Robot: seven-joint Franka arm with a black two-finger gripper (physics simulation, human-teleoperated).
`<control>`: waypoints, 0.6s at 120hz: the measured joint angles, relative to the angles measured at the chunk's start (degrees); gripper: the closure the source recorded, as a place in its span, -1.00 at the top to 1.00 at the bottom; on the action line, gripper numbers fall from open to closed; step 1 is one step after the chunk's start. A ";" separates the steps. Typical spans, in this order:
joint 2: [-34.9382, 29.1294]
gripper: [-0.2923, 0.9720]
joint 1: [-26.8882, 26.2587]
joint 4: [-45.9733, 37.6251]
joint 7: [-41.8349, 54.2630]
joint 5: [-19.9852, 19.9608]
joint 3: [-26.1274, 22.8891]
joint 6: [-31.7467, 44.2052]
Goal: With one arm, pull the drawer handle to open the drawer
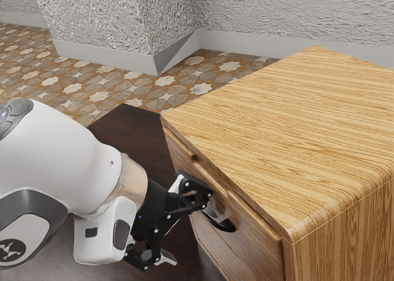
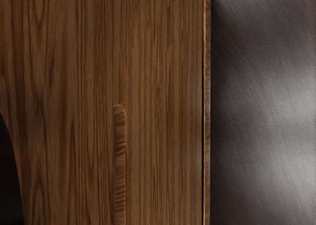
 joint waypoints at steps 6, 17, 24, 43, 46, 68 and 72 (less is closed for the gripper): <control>-0.15 0.54 -0.08 -0.12 -0.09 -0.09 0.00 -0.06; -0.77 0.54 -0.16 -0.55 -0.25 -0.11 0.00 -0.26; -1.30 0.52 -0.22 -0.76 -0.34 -0.16 0.00 -0.48; -3.65 0.45 -0.25 -1.71 -0.56 -0.06 0.00 -1.51; -4.09 0.45 -0.22 -1.92 -0.59 -0.04 0.00 -1.69; -7.80 0.49 -0.11 -4.20 -0.79 -0.04 0.30 -3.33; -8.29 0.52 -0.09 -4.65 -0.83 -0.07 0.32 -3.58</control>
